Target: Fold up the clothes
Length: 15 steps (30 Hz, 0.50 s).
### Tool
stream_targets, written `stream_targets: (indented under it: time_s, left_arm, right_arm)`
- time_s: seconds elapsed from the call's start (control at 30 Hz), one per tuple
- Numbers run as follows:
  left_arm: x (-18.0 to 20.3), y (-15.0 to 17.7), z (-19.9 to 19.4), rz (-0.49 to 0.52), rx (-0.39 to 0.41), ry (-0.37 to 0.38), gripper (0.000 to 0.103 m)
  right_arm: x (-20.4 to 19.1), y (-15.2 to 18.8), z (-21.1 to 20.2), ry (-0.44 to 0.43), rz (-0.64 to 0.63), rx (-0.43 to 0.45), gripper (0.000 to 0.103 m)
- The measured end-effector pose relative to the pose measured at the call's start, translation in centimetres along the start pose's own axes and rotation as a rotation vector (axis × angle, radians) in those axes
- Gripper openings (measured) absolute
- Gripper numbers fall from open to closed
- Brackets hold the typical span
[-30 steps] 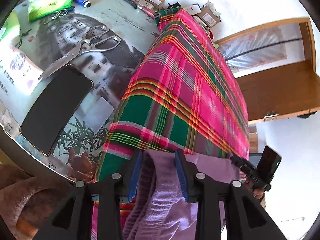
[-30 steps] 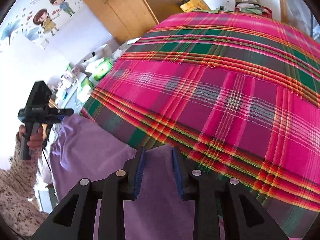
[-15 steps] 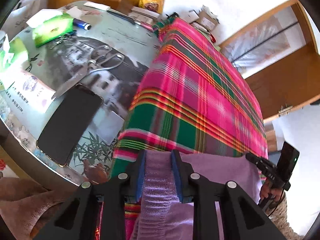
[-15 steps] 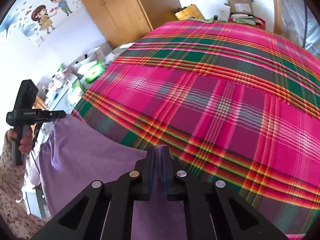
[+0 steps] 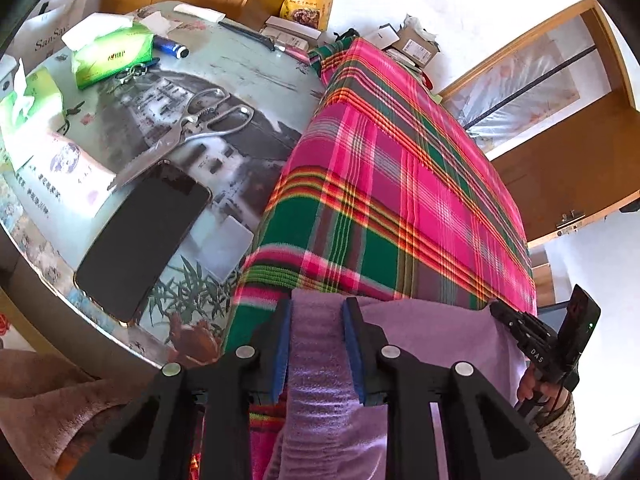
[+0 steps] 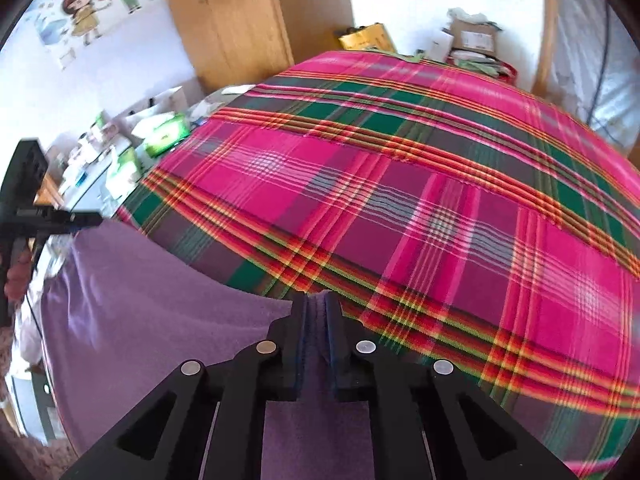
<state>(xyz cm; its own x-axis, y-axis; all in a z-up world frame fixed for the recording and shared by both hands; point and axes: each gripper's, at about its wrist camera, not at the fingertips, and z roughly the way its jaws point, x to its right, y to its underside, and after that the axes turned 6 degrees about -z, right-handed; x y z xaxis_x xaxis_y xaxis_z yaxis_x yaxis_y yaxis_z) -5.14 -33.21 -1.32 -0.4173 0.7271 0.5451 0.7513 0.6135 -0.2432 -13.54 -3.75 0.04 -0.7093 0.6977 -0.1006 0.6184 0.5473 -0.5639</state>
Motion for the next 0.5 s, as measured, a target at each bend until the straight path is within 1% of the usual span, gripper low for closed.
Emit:
stream_targets:
  time_s: [0.07, 0.17, 0.23, 0.3, 0.37, 0.43, 0.5]
  left_arm:
    - [0.2, 0.4, -0.5, -0.003, 0.005, -0.006, 0.027]
    - [0.4, 1.2, -1.8, 0.001, 0.027, -0.022, 0.027]
    - [0.3, 2.1, -2.9, 0.007, 0.041, -0.027, 0.027]
    - [0.2, 3.1, -4.0, 0.004, 0.045, -0.035, 0.027]
    - [0.1, 4.1, -5.0, 0.005, 0.054, -0.042, 0.027]
    - [0.3, 5.4, -6.0, 0.023, 0.075, -0.067, 0.027]
    - [0.3, 6.7, -6.3, 0.031, 0.074, -0.075, 0.027]
  right_arm:
    - [0.1, 0.2, -0.9, 0.003, 0.029, -0.001, 0.016]
    - [-0.1, 1.2, -3.9, 0.002, 0.039, 0.060, 0.020]
    - [-0.5, 2.5, -6.3, 0.015, 0.031, 0.093, 0.024]
    - [-1.1, 3.9, -8.6, 0.034, 0.024, 0.121, 0.025]
    - [-1.8, 5.5, -10.3, 0.035, 0.019, 0.141, 0.025]
    - [-2.7, 7.0, -11.4, 0.034, 0.002, 0.150, 0.025]
    - [-3.9, 8.9, -11.9, 0.017, -0.022, 0.151, 0.025]
